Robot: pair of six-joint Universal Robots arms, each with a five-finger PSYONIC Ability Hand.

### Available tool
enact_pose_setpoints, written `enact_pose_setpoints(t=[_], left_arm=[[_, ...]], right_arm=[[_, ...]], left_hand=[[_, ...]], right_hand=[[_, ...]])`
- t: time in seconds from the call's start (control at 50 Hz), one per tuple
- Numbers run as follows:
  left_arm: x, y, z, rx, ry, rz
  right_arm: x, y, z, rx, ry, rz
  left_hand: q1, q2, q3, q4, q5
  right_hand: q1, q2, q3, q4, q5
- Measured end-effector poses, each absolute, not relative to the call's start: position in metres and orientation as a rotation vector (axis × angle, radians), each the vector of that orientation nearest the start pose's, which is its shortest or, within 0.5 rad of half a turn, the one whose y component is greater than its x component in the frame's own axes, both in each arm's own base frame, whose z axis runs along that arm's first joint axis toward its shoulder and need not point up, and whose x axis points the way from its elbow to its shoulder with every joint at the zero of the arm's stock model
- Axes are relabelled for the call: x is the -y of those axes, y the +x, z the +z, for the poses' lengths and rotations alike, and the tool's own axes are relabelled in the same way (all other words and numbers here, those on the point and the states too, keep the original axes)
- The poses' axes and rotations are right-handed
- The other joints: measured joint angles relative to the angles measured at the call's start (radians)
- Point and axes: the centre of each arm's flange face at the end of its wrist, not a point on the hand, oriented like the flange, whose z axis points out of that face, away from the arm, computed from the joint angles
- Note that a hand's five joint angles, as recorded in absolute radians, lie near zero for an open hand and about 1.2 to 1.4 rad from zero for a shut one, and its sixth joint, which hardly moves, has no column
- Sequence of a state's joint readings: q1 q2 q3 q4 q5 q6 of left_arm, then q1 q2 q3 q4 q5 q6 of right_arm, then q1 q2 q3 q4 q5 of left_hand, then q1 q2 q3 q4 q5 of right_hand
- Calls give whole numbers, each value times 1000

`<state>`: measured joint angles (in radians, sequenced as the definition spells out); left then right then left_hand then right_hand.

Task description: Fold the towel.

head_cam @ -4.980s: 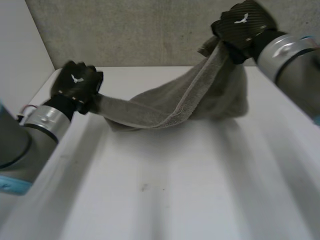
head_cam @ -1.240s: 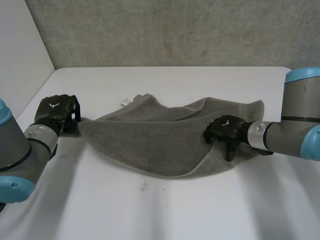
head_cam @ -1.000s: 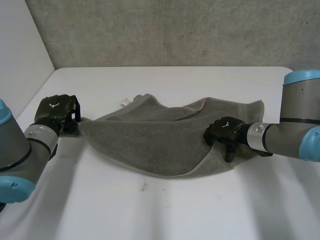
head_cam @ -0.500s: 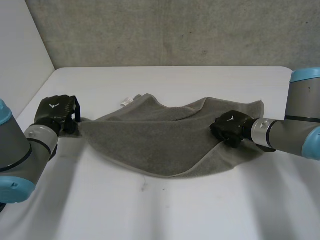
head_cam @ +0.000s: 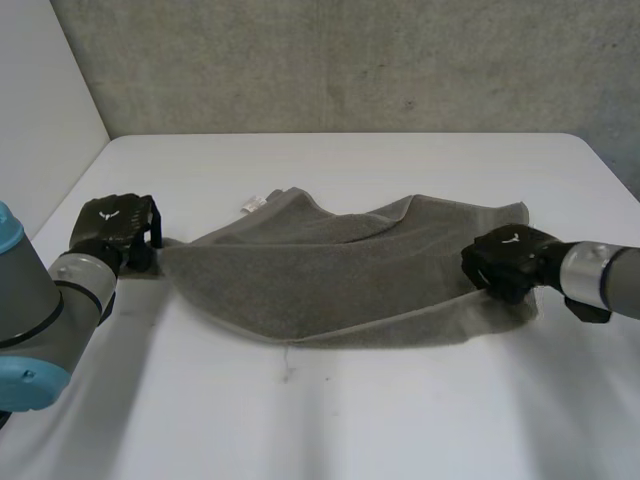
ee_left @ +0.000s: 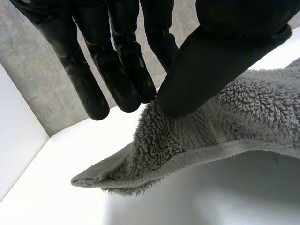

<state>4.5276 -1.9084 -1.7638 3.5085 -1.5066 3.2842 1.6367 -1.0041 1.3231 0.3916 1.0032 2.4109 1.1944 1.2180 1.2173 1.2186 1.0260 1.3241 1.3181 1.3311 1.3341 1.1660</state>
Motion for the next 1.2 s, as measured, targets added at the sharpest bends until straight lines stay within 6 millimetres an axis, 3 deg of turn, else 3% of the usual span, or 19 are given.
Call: enact_pose_setpoints(t=[0.14, 0.28, 0.38, 0.56, 0.66, 0.74, 0.84, 0.98, 1.1, 1.2], left_arm=[[304, -199, 177, -2414, 478, -2080], [291, -203, 182, -2435, 508, -2066], [281, -207, 183, -2463, 541, -2042], [272, -208, 178, -2504, 589, -1962], [263, -204, 179, -2503, 637, -1899], [252, -200, 192, -2455, 673, -1897], [233, -195, 226, -2354, 690, -1976], [206, -192, 263, -2260, 686, -2086], [194, -192, 267, -2272, 704, -2083], [200, -196, 244, -2366, 743, -1975]], right_arm=[[284, 183, 192, -2276, -1265, -1373], [240, 169, 186, -2354, -1221, -1289], [221, 162, 179, -2381, -1239, -1252], [221, 151, 175, -2414, -1247, -1255], [228, 143, 187, -2439, -1233, -1331], [230, 136, 213, -2443, -1237, -1476], [225, 132, 258, -2409, -1251, -1666], [215, 135, 296, -2349, -1279, -1757], [215, 135, 300, -2349, -1288, -1743], [223, 133, 287, -2378, -1294, -1661]], left_hand=[[0, 0, 0, 0, 0], [0, 0, 0, 0, 0], [0, 0, 0, 0, 0], [0, 0, 0, 0, 0], [0, 0, 0, 0, 0], [0, 0, 0, 0, 0], [0, 0, 0, 0, 0], [0, 0, 0, 0, 0], [0, 0, 0, 0, 0], [0, 0, 0, 0, 0]], right_hand=[[0, 0, 0, 0, 0], [0, 0, 0, 0, 0], [0, 7, 0, 0, 0], [0, 7, 0, 0, 0], [0, 7, 0, 0, 0], [0, 7, 0, 0, 0], [1, 7, 0, 0, 0], [1, 8, 0, 0, 0], [1, 8, 0, 0, 0], [1, 8, 0, 0, 0]])
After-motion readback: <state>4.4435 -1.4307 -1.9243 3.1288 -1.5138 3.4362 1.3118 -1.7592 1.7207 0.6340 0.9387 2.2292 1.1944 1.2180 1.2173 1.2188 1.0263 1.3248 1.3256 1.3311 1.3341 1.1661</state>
